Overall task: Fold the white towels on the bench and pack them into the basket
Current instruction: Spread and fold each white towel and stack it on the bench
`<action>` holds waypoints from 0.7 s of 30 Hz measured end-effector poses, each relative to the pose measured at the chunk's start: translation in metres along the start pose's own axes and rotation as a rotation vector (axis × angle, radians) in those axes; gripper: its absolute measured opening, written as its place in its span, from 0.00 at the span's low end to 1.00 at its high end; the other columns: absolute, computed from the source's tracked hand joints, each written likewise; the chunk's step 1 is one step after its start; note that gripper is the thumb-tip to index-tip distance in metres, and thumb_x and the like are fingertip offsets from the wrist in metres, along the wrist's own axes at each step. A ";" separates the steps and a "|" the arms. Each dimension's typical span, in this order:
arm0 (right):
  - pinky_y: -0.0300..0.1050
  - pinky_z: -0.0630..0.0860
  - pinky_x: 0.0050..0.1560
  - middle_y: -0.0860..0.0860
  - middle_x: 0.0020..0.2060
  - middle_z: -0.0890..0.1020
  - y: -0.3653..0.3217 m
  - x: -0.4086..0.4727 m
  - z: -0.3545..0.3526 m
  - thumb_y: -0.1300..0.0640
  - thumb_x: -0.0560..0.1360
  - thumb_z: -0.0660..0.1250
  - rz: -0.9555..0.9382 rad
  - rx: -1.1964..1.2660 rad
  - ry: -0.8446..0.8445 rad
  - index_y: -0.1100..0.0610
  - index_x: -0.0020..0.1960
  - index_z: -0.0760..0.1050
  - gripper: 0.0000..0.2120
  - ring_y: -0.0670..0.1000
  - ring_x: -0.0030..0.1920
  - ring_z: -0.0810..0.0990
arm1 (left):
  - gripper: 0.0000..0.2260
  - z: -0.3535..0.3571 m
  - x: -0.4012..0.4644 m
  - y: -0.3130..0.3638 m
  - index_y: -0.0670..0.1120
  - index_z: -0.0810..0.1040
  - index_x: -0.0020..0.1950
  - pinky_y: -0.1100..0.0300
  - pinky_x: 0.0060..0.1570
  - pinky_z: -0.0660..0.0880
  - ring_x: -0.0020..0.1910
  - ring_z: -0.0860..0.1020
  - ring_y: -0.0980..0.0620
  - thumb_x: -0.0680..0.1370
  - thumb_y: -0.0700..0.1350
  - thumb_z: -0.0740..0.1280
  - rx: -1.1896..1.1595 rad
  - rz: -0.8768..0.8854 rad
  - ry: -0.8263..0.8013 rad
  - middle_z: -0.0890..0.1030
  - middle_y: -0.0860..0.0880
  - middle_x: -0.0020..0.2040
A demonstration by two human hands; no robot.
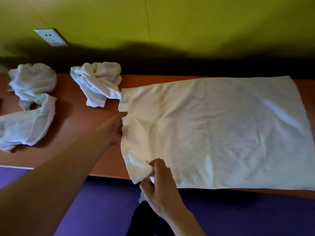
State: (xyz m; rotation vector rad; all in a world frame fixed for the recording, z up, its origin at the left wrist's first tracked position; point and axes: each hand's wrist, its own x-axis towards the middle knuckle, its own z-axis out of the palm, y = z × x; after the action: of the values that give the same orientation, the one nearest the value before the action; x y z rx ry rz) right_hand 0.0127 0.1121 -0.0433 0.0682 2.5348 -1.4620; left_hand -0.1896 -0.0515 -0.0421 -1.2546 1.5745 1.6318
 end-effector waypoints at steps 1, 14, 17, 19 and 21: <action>0.39 0.71 0.45 0.41 0.42 0.74 -0.004 0.001 -0.006 0.47 0.75 0.62 -0.011 -0.011 0.018 0.47 0.55 0.66 0.11 0.41 0.44 0.70 | 0.12 0.007 0.005 0.006 0.45 0.74 0.37 0.62 0.26 0.75 0.30 0.75 0.51 0.78 0.48 0.70 -0.032 -0.007 -0.018 0.74 0.48 0.32; 0.36 0.75 0.41 0.37 0.40 0.78 0.001 -0.014 -0.093 0.49 0.82 0.63 0.328 0.180 0.375 0.37 0.62 0.74 0.11 0.43 0.38 0.78 | 0.03 0.101 -0.044 0.065 0.48 0.75 0.43 0.47 0.35 0.83 0.36 0.81 0.42 0.74 0.47 0.64 0.182 0.717 0.269 0.78 0.46 0.36; 0.45 0.76 0.35 0.45 0.35 0.80 0.004 -0.026 -0.124 0.43 0.82 0.61 0.412 0.188 0.396 0.27 0.56 0.68 0.10 0.46 0.31 0.78 | 0.02 0.145 -0.070 0.061 0.52 0.77 0.43 0.40 0.37 0.83 0.27 0.81 0.50 0.73 0.47 0.65 0.250 0.803 0.189 0.82 0.44 0.40; 0.41 0.76 0.35 0.46 0.35 0.82 0.010 -0.035 -0.146 0.42 0.82 0.60 0.455 0.213 0.434 0.29 0.53 0.71 0.06 0.44 0.33 0.82 | 0.01 0.179 -0.086 0.053 0.56 0.75 0.43 0.41 0.39 0.83 0.28 0.82 0.52 0.73 0.49 0.65 0.301 0.897 0.141 0.85 0.46 0.49; 0.34 0.74 0.38 0.46 0.38 0.82 0.021 -0.045 -0.168 0.49 0.81 0.64 0.455 0.223 0.547 0.38 0.52 0.77 0.05 0.43 0.40 0.83 | 0.02 0.215 -0.100 0.042 0.56 0.76 0.46 0.44 0.42 0.83 0.33 0.84 0.49 0.74 0.52 0.65 0.327 0.961 0.090 0.85 0.55 0.49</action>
State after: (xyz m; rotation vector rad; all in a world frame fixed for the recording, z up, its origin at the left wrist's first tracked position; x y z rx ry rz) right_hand 0.0331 0.2705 0.0294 1.1384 2.4586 -1.6772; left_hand -0.2373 0.1699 0.0402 -0.3794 2.6012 1.6974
